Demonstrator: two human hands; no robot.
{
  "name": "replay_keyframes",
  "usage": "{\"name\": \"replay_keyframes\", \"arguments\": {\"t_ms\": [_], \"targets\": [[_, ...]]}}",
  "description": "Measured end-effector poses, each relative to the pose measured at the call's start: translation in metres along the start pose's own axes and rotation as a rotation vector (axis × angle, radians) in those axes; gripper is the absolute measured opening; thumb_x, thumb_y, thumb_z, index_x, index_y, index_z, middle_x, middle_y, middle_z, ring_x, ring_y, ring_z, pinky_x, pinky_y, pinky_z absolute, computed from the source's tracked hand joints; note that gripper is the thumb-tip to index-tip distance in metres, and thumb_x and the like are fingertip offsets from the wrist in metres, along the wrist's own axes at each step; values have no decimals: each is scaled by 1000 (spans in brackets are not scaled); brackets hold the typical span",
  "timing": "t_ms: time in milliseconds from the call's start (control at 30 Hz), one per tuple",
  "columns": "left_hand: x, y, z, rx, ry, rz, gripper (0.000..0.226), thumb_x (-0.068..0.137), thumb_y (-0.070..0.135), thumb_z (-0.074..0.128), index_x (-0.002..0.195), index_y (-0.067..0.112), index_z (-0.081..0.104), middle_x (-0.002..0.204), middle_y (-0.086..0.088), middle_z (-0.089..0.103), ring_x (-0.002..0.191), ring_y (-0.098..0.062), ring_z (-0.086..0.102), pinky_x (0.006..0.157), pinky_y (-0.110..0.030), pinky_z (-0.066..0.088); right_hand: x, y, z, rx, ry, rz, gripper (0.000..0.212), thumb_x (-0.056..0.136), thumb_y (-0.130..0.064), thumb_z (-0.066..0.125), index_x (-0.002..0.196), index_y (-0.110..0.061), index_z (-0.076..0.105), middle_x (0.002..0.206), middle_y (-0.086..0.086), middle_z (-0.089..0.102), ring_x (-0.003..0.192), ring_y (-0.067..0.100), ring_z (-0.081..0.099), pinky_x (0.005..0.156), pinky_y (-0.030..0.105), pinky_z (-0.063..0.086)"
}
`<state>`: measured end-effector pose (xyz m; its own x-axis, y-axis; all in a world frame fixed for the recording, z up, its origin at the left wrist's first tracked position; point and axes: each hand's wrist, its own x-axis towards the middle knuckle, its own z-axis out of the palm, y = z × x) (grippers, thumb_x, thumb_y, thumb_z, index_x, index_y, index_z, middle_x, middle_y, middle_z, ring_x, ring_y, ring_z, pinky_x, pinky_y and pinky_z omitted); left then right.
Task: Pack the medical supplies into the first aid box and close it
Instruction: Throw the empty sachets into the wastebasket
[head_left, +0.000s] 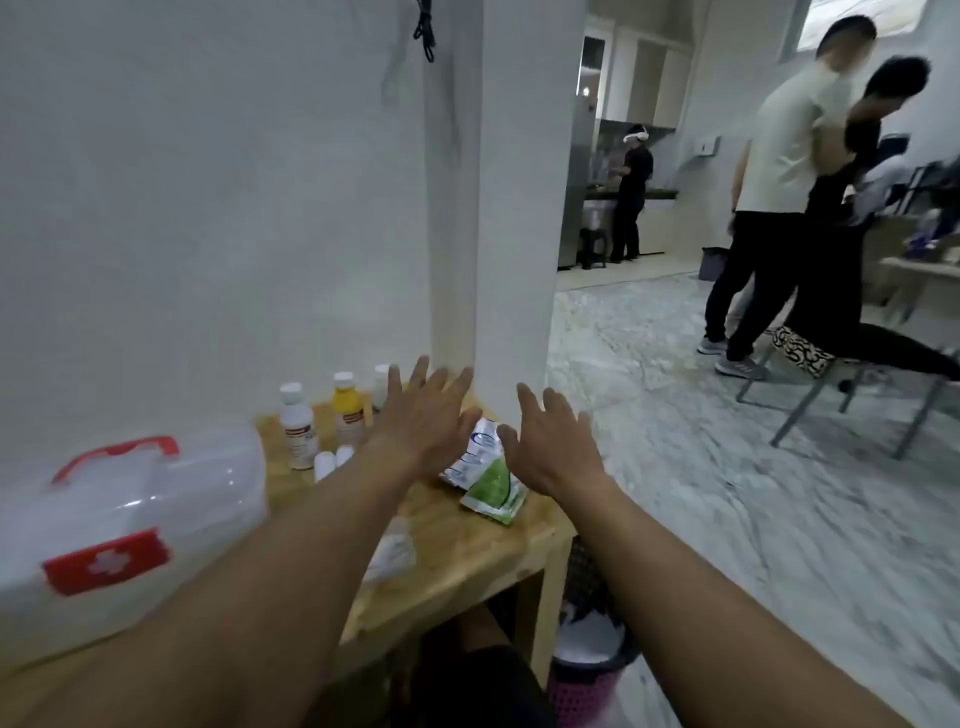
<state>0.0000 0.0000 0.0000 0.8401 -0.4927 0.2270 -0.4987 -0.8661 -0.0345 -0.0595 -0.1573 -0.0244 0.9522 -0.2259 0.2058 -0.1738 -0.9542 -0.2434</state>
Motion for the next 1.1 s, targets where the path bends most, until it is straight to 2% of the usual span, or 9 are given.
{"name": "replay_keyframes", "arguments": {"t_ms": [167, 267, 367, 433, 500, 700, 833, 1033, 1100], "targets": [[16, 5, 19, 46, -281, -19, 48, 105, 38, 35, 150, 22, 40, 156, -10, 42, 153, -34, 11, 119, -64, 6, 3, 22, 22, 115, -211, 156, 88, 91, -59, 49, 159, -19, 11, 154, 16, 36, 141, 35, 36, 113, 53, 31], [21, 11, 23, 72, -296, -14, 42, 101, 38, 44, 138, 21, 53, 142, -9, 55, 140, -31, 39, 115, -56, 24, 4, 30, 22, 169, -254, 216, 92, 83, -66, 57, 152, -13, 29, 142, 12, 51, 125, 32, 53, 94, 41, 47], [24, 18, 29, 86, -292, -47, 40, 97, 41, 49, 130, 20, 58, 131, -5, 61, 122, -29, 56, 103, -46, 38, 5, 35, 22, 182, -281, 241, 63, 80, -68, 61, 111, -13, 56, 111, 7, 62, 94, 25, 60, 65, 33, 44], [25, 21, 32, 68, -295, -90, 36, 96, 37, 49, 126, 20, 59, 127, -5, 62, 118, -30, 58, 99, -44, 37, 8, 37, 24, 210, -275, 262, 54, 78, -68, 64, 85, -17, 51, 91, 2, 60, 79, 22, 58, 55, 31, 38], [27, 22, 35, 42, -281, -122, 33, 95, 33, 52, 125, 20, 58, 124, -5, 62, 117, -30, 58, 95, -43, 36, 11, 39, 25, 253, -265, 284, 53, 76, -65, 68, 75, -18, 45, 79, 0, 55, 67, 19, 53, 50, 29, 34], [36, 21, 39, -66, -243, -208, 42, 88, 27, 66, 128, 20, 54, 128, -6, 60, 120, -30, 57, 94, -42, 40, 19, 47, 30, 363, -239, 336, 52, 76, -53, 76, 67, -17, 41, 65, 0, 47, 53, 17, 45, 45, 28, 28], [44, 20, 43, -259, -244, -287, 55, 83, 20, 72, 134, 20, 54, 130, -6, 60, 117, -29, 60, 94, -41, 51, 23, 57, 24, 485, -223, 370, 44, 79, -32, 79, 63, -13, 43, 56, 2, 43, 46, 18, 41, 44, 25, 28], [51, 24, 33, -504, -184, -339, 29, 79, 17, 82, 107, 13, 76, 110, -7, 73, 94, -25, 66, 78, -32, 55, 20, 79, 9, 700, -250, 463, 28, 81, -17, 79, 72, -8, 55, 76, 16, 63, 71, 28, 65, 60, 33, 43], [53, 25, 27, -538, -157, -337, 18, 80, 18, 81, 96, 11, 79, 101, -7, 75, 87, -23, 66, 74, -32, 54, 16, 84, 0, 780, -254, 492, 20, 84, -13, 77, 77, -5, 61, 85, 17, 69, 76, 23, 70, 64, 32, 47]]}}
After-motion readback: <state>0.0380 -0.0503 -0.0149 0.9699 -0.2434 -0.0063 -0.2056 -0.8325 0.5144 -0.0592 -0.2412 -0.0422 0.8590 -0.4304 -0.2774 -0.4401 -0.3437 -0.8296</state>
